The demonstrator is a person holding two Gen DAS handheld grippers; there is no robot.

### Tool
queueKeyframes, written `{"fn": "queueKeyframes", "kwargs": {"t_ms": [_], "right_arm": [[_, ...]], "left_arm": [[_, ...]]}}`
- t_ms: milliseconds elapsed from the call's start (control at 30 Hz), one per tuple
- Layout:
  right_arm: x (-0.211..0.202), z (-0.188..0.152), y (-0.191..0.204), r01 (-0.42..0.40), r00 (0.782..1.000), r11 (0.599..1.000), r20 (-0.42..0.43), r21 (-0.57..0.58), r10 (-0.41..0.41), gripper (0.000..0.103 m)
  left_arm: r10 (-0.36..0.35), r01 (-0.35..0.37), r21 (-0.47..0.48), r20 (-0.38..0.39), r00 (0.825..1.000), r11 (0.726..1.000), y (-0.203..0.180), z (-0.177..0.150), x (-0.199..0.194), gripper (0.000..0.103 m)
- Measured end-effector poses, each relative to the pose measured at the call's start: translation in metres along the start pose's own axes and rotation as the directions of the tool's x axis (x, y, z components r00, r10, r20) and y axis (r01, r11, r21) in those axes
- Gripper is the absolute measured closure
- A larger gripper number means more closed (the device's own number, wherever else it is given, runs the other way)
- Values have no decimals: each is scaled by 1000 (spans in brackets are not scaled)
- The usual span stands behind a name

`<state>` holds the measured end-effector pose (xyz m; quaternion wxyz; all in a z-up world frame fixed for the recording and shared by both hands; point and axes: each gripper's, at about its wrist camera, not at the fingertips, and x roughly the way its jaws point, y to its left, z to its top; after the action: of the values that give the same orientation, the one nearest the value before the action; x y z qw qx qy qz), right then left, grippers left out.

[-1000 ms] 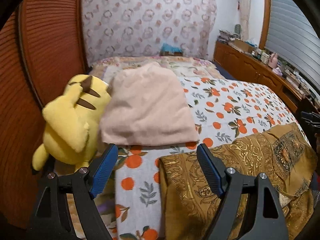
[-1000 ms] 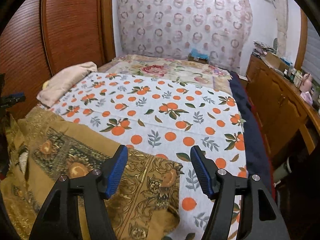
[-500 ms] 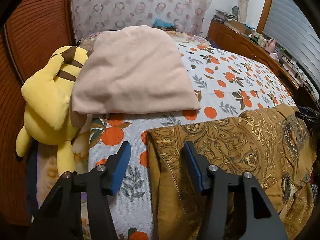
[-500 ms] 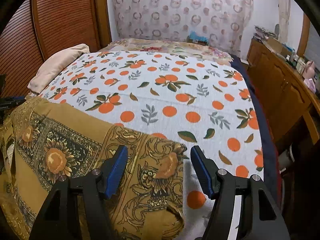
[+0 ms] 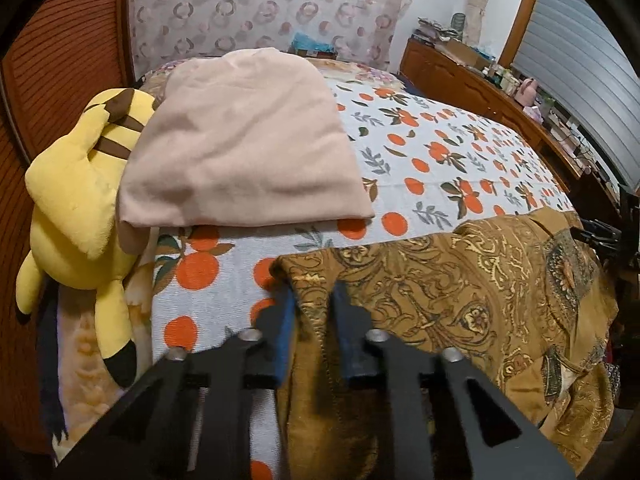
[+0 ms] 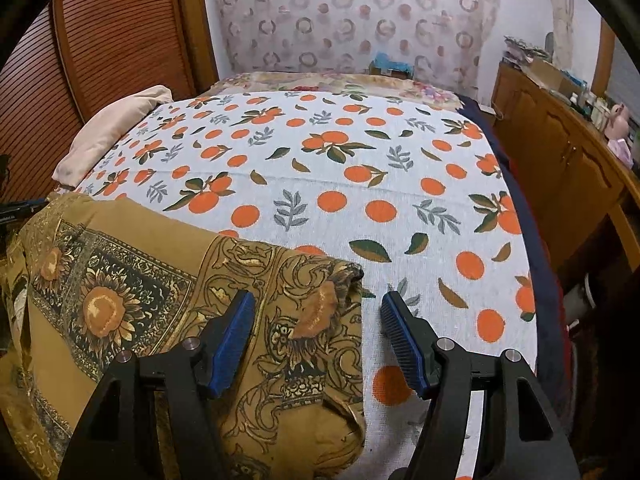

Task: Fold small clothes
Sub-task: 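Grasp the folded shirt edge with the left gripper while the right gripper grasps beside it, then lift the held edge with both grippers, fold it over the shirt, release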

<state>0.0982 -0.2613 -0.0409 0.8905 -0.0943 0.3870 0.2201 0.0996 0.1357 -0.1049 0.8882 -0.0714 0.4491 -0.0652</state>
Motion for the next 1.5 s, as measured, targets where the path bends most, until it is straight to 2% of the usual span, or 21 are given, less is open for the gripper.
{"fn": "queueKeyframes", "kwargs": {"t_ms": [133,233,267,300,400,500,633,867,1033,1133,1200,1267,1333,1367,1400,1433,1467,1500], "right_arm": [[-1,-2,6,-15,1000,1000,-2,-20,15,35],[-3,-5,13,-22,1000,998,-1,-57,22,49],[-4,-6,16,-29,1000,997,1,-68,29,57],[-5,-6,17,-43,999,996,1,-73,43,71],[-9,-9,21,-49,999,995,11,-88,51,89],[-18,-12,25,-37,998,995,47,-92,42,94],[-53,-11,25,-21,986,996,162,-81,34,95],[-130,1,22,15,938,998,347,-68,10,95],[-183,16,19,76,888,996,457,-56,-42,95],[-219,37,17,105,850,992,523,-66,-55,95],[-241,59,17,135,823,987,564,-83,-65,95],[-258,88,17,168,798,982,597,-89,-83,95],[-258,119,17,198,793,975,601,-101,-99,95],[-249,135,18,216,799,971,589,-99,-117,95],[-230,152,17,222,824,969,552,-103,-130,95],[-203,168,21,217,862,969,488,-115,-135,95],[-175,179,19,220,893,969,423,-111,-155,92],[-148,183,18,240,910,966,367,-94,-190,78]], "left_arm": [[4,-4,23,17,1000,1000,-6,0,-6,96],[0,-2,35,41,999,999,-11,0,-14,96],[-1,-1,39,58,998,999,-13,0,-18,97],[-2,0,40,69,998,999,-14,1,-22,97],[-12,7,46,113,994,999,-19,2,-36,97],[-23,14,56,168,985,998,-27,3,-55,97],[-44,27,69,252,967,997,-39,7,-83,97],[-66,30,95,399,915,995,-58,22,-133,97],[-77,41,80,530,844,996,-60,48,-174,98],[-67,21,83,596,800,996,-63,79,-197,98],[-70,21,85,619,782,996,-62,104,-207,98],[-38,-14,76,636,771,997,-62,127,-208,98],[-7,-53,79,619,786,995,-57,160,-194,98],[7,-65,76,596,803,995,-52,176,-181,98],[33,-84,64,566,823,994,-45,191,-161,97],[55,-103,59,542,838,993,-40,200,-144,94],[95,-143,57,506,857,988,-32,209,-115,87],[127,-174,52,489,863,983,-28,211,-101,79]]}}
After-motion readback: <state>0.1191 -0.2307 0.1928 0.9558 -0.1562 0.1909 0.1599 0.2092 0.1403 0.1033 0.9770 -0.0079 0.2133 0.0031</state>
